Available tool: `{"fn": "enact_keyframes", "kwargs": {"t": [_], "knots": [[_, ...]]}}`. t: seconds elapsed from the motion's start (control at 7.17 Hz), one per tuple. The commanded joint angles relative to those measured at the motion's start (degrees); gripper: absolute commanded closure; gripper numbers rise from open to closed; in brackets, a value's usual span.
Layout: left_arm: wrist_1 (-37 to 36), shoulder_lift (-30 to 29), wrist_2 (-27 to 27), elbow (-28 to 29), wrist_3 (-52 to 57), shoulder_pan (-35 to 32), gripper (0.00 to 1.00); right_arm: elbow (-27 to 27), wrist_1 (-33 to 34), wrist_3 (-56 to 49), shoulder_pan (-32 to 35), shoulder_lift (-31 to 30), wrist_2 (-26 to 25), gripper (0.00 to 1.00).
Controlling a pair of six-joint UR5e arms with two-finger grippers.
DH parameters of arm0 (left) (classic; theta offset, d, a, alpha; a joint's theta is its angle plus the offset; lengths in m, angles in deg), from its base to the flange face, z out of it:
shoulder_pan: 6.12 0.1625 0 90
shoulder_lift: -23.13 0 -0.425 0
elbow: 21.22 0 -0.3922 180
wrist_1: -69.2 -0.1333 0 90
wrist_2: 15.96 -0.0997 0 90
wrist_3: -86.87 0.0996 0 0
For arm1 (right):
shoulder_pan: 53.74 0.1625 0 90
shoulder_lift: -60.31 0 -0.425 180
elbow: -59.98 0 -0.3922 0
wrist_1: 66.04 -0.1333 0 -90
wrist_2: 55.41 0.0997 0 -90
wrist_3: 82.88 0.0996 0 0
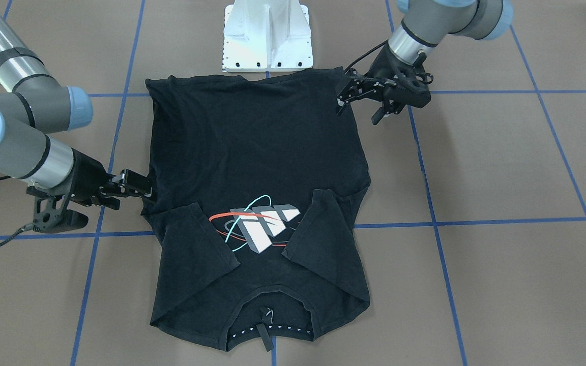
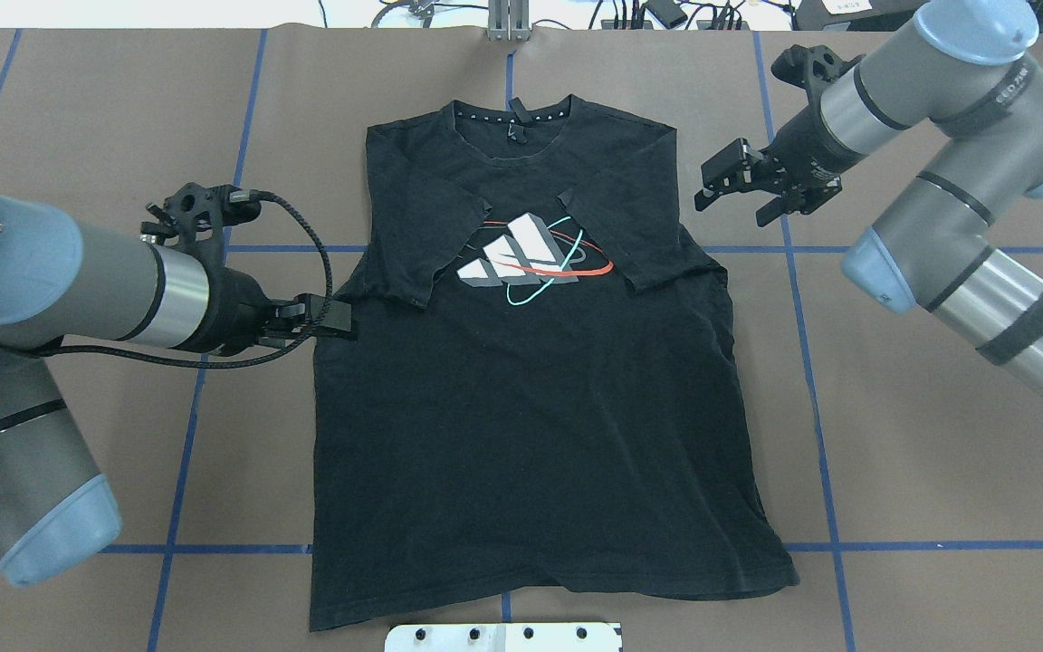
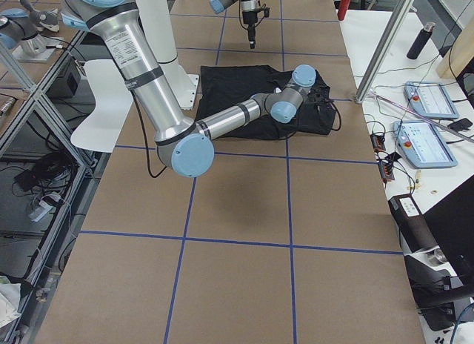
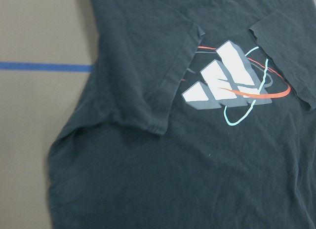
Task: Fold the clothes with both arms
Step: 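Move both grippers toward the shirt's hem corners nearest the robot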
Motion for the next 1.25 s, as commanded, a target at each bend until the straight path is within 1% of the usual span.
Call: {"fn": "enact_keyframes", "kwargs": {"t": [0.0, 0.14, 0.28, 0.42, 0.7, 0.98, 1.12], "knots": [[22.4, 10.1, 0.0, 1.8, -8.3, 0.3, 0.01, -8.1, -0.2, 3.9, -1.0, -8.1, 0.4, 0.01], [27.5, 12.6, 0.0, 3.6, -8.7, 0.7, 0.01, -10.7, -0.3, 4.8, -3.1, -11.5, -0.3, 0.0], [27.0, 13.1, -0.1, 3.6, -12.1, 3.4, 0.01, -13.3, -0.3, 4.8, -5.2, -15.1, -0.4, 0.0], [27.0, 13.7, -0.9, 3.7, -16.2, 8.3, 0.01, -15.7, -0.3, 4.8, -7.4, -17.9, -0.4, 0.0], [27.0, 14.5, -1.9, 3.5, -21.4, 15.4, 0.01, -17.2, -0.4, 4.7, -10.5, -19.8, 0.5, 0.0], [27.0, 14.7, -2.0, 3.9, -24.9, 21.0, 0.01, -17.4, -0.5, 4.6, -11.2, -20.4, 0.5, 0.0], [26.9, 14.8, -4.2, 4.5, -26.1, 23.6, 0.01, -17.3, -1.3, 4.7, -11.3, -20.4, 0.5, 0.0]]}}
